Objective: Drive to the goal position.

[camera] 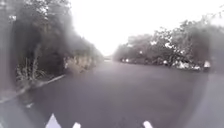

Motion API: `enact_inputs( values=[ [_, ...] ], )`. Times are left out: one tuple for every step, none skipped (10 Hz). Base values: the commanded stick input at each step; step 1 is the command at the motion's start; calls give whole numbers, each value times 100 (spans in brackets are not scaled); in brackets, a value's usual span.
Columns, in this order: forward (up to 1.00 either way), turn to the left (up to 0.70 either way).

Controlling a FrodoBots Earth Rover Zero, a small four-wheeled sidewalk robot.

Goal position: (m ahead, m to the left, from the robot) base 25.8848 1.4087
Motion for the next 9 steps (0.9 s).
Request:
enact_inputs(
  values=[
    [70,0],
    [70,0],
    [70,0],
    [70,0],
    [70,0],
    [70,0],
    [70,0],
    [70,0],
    [70,0]
  ],
)
